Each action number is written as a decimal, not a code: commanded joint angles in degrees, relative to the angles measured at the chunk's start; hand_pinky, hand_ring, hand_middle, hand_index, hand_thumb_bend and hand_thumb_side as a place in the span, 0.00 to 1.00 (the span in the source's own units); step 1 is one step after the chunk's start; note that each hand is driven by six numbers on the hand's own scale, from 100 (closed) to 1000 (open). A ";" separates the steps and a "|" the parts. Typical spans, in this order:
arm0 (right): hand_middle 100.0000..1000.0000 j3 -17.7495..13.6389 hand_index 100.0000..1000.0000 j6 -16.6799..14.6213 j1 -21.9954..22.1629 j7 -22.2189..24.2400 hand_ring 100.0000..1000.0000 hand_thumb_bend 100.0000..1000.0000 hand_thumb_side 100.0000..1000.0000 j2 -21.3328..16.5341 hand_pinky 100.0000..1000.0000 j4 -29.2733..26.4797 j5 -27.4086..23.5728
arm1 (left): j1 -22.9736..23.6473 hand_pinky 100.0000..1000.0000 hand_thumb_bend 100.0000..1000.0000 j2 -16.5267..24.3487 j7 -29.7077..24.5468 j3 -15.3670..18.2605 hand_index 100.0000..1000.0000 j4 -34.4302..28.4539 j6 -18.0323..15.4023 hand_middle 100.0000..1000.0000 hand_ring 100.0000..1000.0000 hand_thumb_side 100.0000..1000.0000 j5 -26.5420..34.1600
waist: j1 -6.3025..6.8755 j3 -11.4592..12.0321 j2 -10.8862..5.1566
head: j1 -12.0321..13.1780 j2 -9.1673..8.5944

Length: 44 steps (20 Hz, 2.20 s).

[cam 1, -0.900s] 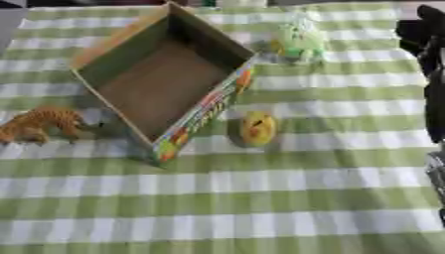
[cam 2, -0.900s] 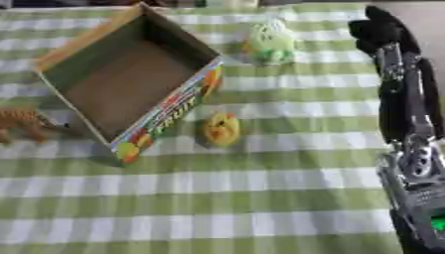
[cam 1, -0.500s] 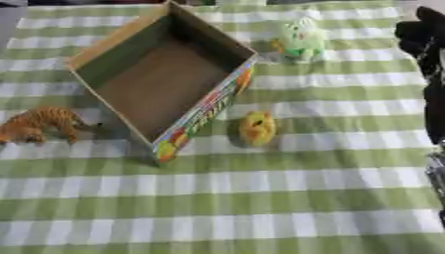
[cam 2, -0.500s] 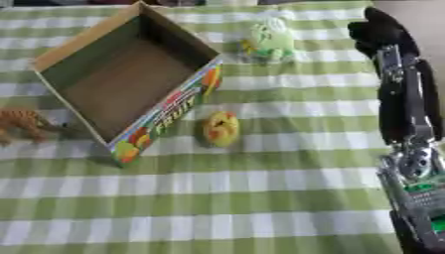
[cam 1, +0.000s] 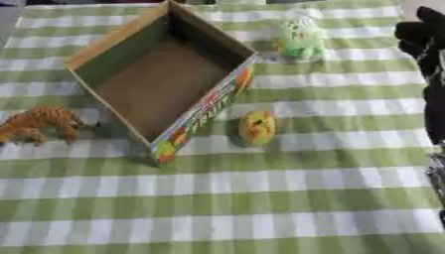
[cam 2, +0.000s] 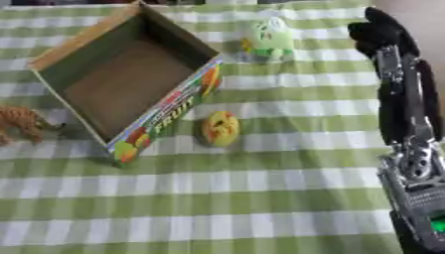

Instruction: Pick up objects on the table and place them in the box.

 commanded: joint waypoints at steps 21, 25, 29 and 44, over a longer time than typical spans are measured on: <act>0.72 -0.09 0.90 -0.13 -0.61 0.47 0.83 0.00 1.00 -1.53 0.87 -1.21 -0.69 | -13.24 0.66 0.00 22.14 -4.67 -1.59 0.85 -0.81 9.83 0.75 0.73 0.90 -10.81 | 0.47 -0.90 -3.87 | 0.71 0.17; 0.73 -0.11 0.90 -0.25 -0.78 0.63 0.83 0.00 1.00 -1.44 0.87 -1.21 -1.15 | -14.72 0.65 0.00 23.48 -7.77 -1.61 0.85 -0.81 13.18 0.75 0.73 0.90 -12.07 | 0.13 -1.26 -4.56 | 1.05 0.47; 0.73 -0.16 0.90 -0.31 -0.74 0.67 0.83 0.00 1.00 -1.55 0.87 -1.21 -1.35 | -15.84 0.64 0.00 24.15 -9.82 -2.15 0.85 -0.81 15.26 0.74 0.73 0.89 -13.44 | -0.02 -1.24 -4.91 | 1.40 0.65; 0.73 0.47 0.90 -0.09 -0.33 1.38 0.83 0.00 1.00 -2.11 0.86 -1.21 -1.69 | -25.57 0.56 0.00 31.35 -21.59 -13.77 0.87 4.23 19.58 0.74 0.73 0.89 -23.82 | 0.14 -1.40 -6.07 | 1.29 1.92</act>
